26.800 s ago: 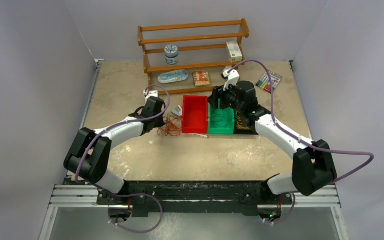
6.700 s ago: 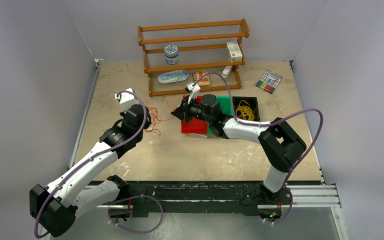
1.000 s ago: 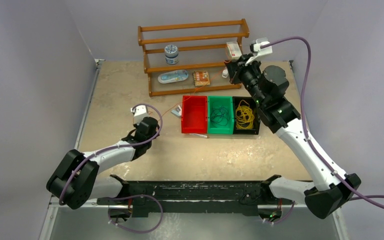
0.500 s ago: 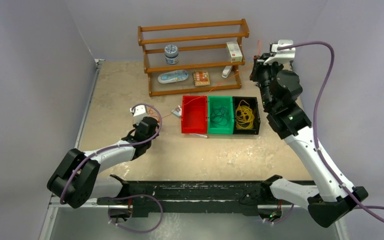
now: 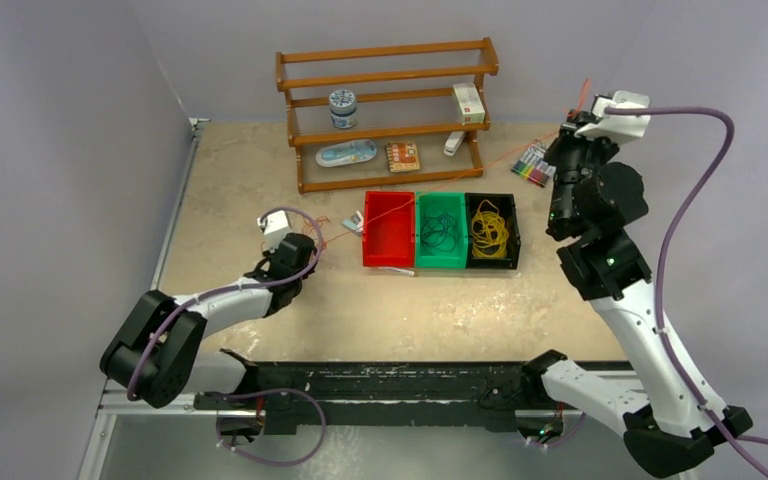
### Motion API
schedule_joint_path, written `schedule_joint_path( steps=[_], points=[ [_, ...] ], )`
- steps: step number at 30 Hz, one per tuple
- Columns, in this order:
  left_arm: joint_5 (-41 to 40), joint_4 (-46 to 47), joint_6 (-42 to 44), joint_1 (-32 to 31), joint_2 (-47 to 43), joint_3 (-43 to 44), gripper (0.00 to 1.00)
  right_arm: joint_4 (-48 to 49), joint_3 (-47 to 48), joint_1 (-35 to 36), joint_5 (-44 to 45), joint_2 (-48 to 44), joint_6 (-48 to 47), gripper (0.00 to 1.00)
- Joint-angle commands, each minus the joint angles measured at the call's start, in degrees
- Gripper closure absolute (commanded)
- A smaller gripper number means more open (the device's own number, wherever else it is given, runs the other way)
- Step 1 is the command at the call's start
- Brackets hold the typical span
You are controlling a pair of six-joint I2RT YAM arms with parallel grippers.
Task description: Untangle the cables
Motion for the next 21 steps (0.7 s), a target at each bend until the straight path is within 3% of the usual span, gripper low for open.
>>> schedule_joint_path(
  steps=[1,13,21],
  points=[
    [-2.55,-1.7,-2.11,1.83,1.25,2.46,1.0,6.85,0.42,-0.25,6.49,-3.14,-5.43,1.0],
    [-2.51,-4.32,-3.06,9.01,3.34,5.59,1.0,8.76,-0.69,-0.22,9.33,-7.65,-8.8,1.0],
    [0.34,-4.22,-4.27,18.81,3.82,6.54,1.0,9.95,-0.86,-0.22,10.43,-9.09,-10.87,1.0]
  ],
)
